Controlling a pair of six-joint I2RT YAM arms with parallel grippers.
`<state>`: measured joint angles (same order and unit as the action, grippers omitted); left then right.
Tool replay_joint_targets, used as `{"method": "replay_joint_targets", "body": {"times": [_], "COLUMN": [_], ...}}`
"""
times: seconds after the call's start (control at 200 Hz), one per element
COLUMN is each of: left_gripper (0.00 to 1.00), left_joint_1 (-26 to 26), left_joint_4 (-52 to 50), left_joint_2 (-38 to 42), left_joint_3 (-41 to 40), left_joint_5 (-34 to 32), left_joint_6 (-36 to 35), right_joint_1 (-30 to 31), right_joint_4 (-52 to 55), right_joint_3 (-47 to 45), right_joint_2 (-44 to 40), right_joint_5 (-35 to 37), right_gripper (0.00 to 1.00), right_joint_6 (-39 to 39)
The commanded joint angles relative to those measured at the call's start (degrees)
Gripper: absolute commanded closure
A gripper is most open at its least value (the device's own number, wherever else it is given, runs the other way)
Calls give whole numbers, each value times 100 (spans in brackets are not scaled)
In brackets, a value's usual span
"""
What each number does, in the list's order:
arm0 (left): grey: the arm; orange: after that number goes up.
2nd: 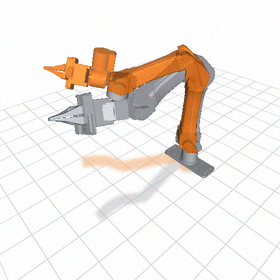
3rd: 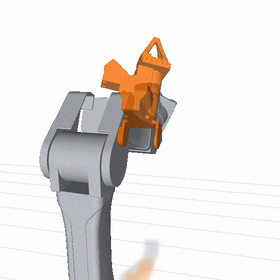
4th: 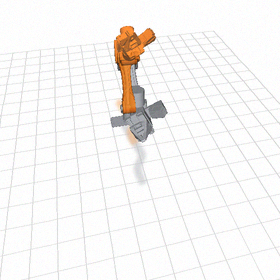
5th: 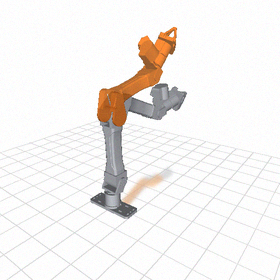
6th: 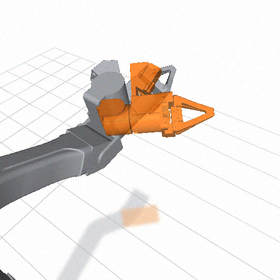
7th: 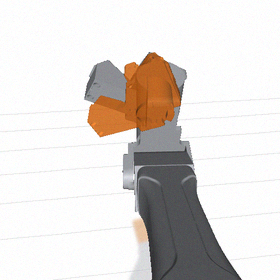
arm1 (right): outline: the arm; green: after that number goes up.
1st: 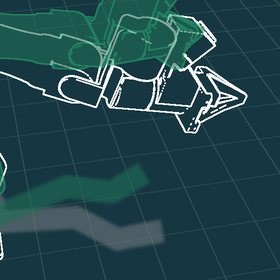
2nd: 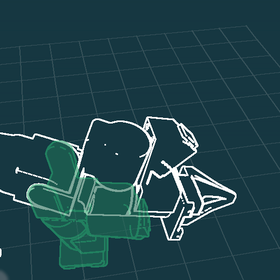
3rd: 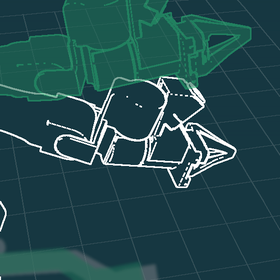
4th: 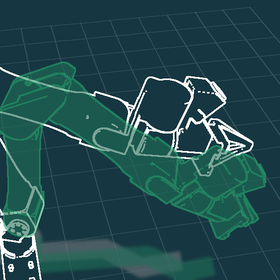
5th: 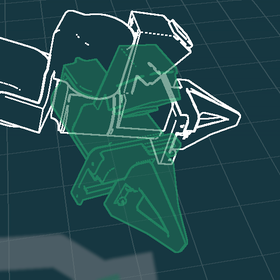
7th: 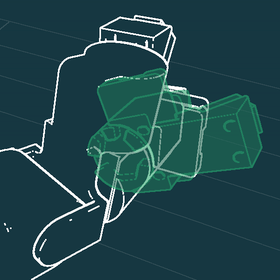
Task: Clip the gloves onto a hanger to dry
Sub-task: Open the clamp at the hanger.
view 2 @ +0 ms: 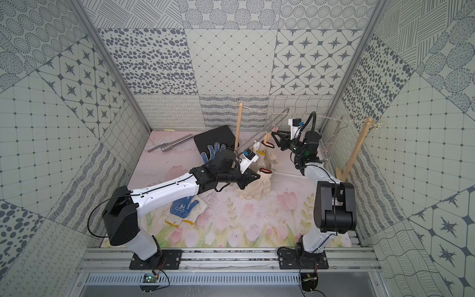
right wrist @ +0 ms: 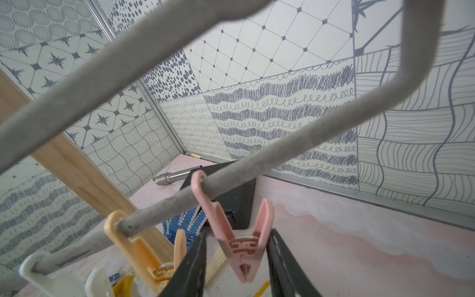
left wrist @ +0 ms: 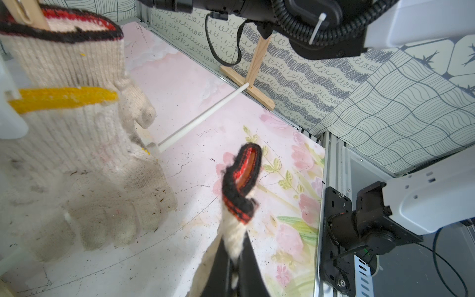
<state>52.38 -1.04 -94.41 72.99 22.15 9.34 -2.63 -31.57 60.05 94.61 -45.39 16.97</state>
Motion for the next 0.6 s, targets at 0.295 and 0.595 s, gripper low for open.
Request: {"method": "replay_joint_targets", "body": {"times": [0.295,0.595], "left_gripper": [100,100], "left_joint_1": [26,27], "left_joint_4": [83,36], "left_joint_2": [-41,-23], "left_joint_3": [72,66], "left_joint_5": [131,66], "left_joint_6": [-38,-60], "right_joint_1": [22,29], "right_joint_4": [467,766], "right_joint_3": [-213,368], "right_joint_2": [-361,-41], "right_joint_5": [416,248], "right_gripper": [38,43], "right_joint_6": [-477,-571]}}
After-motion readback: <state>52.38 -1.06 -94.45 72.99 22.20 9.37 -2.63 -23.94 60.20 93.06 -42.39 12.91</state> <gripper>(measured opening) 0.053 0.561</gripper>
